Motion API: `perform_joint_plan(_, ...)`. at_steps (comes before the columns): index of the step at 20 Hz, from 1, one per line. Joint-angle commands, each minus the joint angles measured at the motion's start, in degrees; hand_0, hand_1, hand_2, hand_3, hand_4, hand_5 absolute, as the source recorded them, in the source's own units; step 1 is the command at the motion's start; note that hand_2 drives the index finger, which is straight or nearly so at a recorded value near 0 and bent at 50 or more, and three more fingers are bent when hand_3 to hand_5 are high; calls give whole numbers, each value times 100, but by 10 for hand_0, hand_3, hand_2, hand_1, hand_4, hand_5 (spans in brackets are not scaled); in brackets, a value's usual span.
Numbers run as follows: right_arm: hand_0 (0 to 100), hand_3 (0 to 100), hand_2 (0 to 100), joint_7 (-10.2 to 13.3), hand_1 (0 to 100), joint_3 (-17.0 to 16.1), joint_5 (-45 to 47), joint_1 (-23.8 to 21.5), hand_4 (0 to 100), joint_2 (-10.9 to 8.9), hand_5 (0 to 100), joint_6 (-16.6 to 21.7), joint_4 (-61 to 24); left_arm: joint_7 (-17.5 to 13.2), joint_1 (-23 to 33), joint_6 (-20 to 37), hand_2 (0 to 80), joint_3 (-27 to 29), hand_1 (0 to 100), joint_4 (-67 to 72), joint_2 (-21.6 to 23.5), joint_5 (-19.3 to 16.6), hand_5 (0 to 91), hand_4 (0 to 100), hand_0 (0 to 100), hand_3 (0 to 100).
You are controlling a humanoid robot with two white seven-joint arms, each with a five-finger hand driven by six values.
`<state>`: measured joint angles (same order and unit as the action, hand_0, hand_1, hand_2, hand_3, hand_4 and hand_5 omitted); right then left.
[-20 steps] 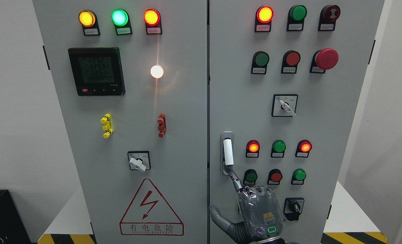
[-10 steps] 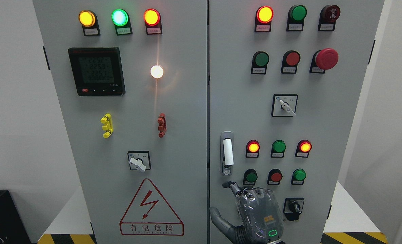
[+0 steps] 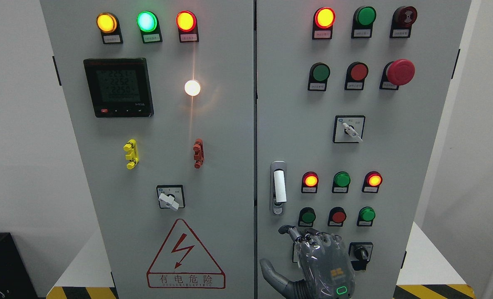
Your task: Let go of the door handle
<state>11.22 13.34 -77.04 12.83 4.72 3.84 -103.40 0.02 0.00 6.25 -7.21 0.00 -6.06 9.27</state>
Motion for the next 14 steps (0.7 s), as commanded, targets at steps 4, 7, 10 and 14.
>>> perform_joint_plan(4,144,1000,900,29,315,-60,-13,26,863,11,900,-15,-225,-2,-150,-1,0,0,556,167,0,-4,0,0,120,0)
perform_joint_plan(7,131,1000,949,-6,360,-60,-39,44,902,11,958,-32,-225,-2,-150,-1,0,0,556,167,0,4,0,0,120,0)
perform_joint_plan(10,136,1000,971,-15,363,-34,-57,61,937,11,1000,-260,-225,-2,-150,-1,0,0,556,167,0,-4,0,0,120,0)
perform_joint_plan(14,144,1000,975,-32,364,-7,-214,193,948,29,1000,-586,-207,-2,-150,-1,0,0,556,167,0,-4,0,0,120,0)
